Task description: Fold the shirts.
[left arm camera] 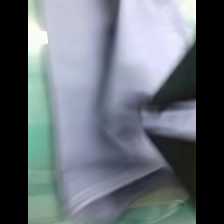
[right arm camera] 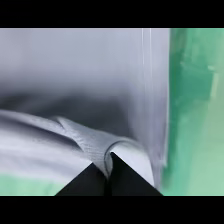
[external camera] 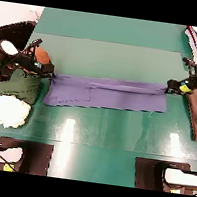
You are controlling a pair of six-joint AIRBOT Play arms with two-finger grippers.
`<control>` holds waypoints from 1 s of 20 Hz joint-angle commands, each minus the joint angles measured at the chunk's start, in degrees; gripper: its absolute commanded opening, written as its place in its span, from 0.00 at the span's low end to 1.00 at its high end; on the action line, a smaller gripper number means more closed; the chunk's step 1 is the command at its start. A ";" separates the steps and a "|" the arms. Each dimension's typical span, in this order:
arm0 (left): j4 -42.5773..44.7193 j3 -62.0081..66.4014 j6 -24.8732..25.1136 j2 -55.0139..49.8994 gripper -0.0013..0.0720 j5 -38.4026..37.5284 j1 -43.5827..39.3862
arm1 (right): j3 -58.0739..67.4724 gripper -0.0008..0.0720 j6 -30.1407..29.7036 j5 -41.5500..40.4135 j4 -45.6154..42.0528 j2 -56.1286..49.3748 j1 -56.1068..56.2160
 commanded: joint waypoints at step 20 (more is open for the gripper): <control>-9.16 6.69 -7.34 -5.07 0.05 4.44 -20.26 | -8.59 0.67 -13.51 0.26 24.72 -10.45 -12.15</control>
